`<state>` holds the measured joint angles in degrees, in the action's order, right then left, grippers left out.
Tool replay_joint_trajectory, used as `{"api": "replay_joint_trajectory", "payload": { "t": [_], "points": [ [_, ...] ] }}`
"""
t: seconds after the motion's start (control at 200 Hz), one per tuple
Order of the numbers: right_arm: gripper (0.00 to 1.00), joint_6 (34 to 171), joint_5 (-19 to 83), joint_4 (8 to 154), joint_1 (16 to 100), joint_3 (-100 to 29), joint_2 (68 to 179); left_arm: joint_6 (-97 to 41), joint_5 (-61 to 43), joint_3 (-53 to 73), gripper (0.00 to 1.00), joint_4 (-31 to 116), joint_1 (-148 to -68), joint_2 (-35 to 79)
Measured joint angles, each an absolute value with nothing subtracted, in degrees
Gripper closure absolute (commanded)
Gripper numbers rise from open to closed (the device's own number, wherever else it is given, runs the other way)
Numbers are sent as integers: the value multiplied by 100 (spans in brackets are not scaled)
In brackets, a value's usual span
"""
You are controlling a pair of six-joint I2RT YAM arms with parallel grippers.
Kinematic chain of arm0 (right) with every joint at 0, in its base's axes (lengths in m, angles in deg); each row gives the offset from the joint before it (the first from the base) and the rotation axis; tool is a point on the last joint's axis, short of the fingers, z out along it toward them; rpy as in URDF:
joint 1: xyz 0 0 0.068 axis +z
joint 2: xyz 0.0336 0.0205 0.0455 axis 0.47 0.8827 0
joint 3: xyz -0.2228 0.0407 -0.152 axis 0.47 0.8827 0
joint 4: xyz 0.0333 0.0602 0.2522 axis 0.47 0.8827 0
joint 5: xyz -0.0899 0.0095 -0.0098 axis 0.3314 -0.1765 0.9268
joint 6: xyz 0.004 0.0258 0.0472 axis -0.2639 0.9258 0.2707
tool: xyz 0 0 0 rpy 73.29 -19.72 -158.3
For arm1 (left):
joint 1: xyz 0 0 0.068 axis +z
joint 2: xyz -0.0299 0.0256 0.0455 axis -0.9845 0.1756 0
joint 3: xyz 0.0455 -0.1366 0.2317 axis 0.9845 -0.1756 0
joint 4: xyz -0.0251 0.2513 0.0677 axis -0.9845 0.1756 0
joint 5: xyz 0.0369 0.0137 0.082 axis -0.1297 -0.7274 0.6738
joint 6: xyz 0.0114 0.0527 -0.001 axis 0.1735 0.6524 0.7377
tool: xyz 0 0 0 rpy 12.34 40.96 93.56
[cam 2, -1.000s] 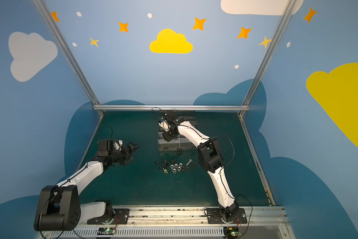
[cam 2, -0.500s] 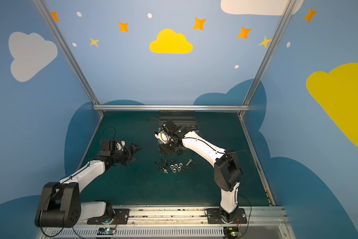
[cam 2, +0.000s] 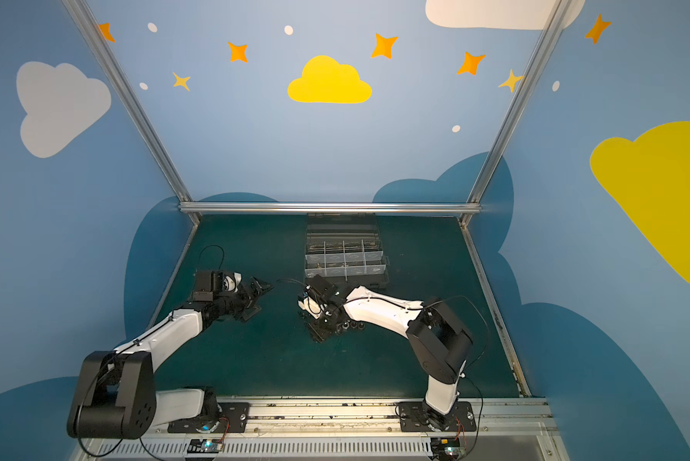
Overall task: Sort the screws and nuts into containers
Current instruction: Pick up the nut from the center of the table.
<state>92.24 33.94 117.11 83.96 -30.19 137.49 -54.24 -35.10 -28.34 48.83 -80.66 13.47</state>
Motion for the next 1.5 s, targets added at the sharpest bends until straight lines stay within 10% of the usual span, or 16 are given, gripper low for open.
{"api": "replay_joint_trajectory", "payload": {
  "t": [1.497],
  "points": [
    [81,9117,3742,11427,8343,-3140,14544,-5378,-3482,-2834,0,5084,-8064,1259]
  ]
}}
